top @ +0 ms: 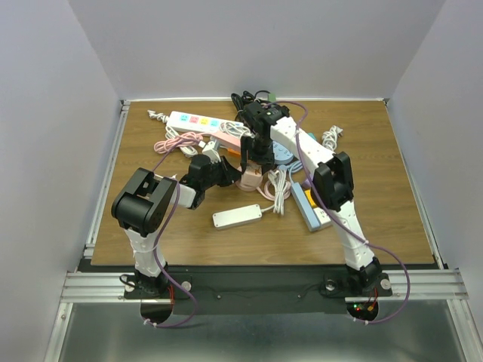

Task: Insert the plug

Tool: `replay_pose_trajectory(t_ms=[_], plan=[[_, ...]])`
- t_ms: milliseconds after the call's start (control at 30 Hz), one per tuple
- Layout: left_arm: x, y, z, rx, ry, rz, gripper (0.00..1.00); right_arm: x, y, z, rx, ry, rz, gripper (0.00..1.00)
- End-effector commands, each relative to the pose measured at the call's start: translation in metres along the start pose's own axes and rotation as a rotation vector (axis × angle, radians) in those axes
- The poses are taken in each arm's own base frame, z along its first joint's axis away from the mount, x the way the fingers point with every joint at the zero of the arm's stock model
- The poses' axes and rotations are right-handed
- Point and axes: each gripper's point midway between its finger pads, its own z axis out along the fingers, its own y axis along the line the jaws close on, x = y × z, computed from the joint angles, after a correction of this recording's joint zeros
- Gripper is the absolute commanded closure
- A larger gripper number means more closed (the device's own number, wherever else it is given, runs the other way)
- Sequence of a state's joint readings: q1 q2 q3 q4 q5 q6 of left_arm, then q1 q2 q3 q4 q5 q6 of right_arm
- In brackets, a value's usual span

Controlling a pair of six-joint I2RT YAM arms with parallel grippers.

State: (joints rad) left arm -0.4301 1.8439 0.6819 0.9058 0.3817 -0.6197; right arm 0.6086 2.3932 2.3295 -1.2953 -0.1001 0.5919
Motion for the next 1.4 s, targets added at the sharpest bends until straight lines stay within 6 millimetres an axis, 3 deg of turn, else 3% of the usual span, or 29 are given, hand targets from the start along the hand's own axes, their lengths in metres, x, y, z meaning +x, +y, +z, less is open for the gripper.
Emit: replay_pose_trajectory(t_ms=[0, 33, 133, 267, 500, 967, 1100, 1233, 1367], plan=[[0.086, 0.057, -0.022, -0.207, 0.274, -0.076, 0.9, -0.003, 0.007, -0.01, 0.001, -0.062, -0.024, 0.75], [0.085, 0.058, -0.022, -0.208, 0.273, -0.076, 0.89, -0.001, 0.007, -0.01, 0.009, -0.066, -0.028, 0.85], [0.085, 0.057, -0.021, -0.206, 0.273, -0.076, 0.9, 0.0, 0.012, -0.017, 0.03, -0.116, -0.048, 1.0], [0.085, 0.057, -0.022, -0.207, 0.272, -0.074, 0.9, -0.004, 0.021, -0.028, 0.076, -0.21, -0.074, 1.0], [0.084, 0.057, -0.022, -0.207, 0.27, -0.072, 0.9, -0.001, 0.014, -0.031, 0.149, -0.243, -0.065, 1.0], [0.085, 0.058, -0.022, -0.21, 0.275, -0.071, 0.92, 0.028, 0.018, -0.006, 0.18, -0.223, -0.113, 1.0], [0.083, 0.061, -0.023, -0.22, 0.268, -0.07, 0.92, 0.034, 0.007, 0.003, 0.222, -0.216, -0.11, 1.0], [0.067, 0.07, -0.028, -0.242, 0.227, -0.089, 0.91, 0.039, 0.005, 0.009, 0.214, -0.214, -0.108, 1.0], [0.039, 0.078, -0.039, -0.266, 0.144, -0.091, 0.83, 0.042, -0.003, 0.016, 0.233, -0.218, -0.112, 1.0]])
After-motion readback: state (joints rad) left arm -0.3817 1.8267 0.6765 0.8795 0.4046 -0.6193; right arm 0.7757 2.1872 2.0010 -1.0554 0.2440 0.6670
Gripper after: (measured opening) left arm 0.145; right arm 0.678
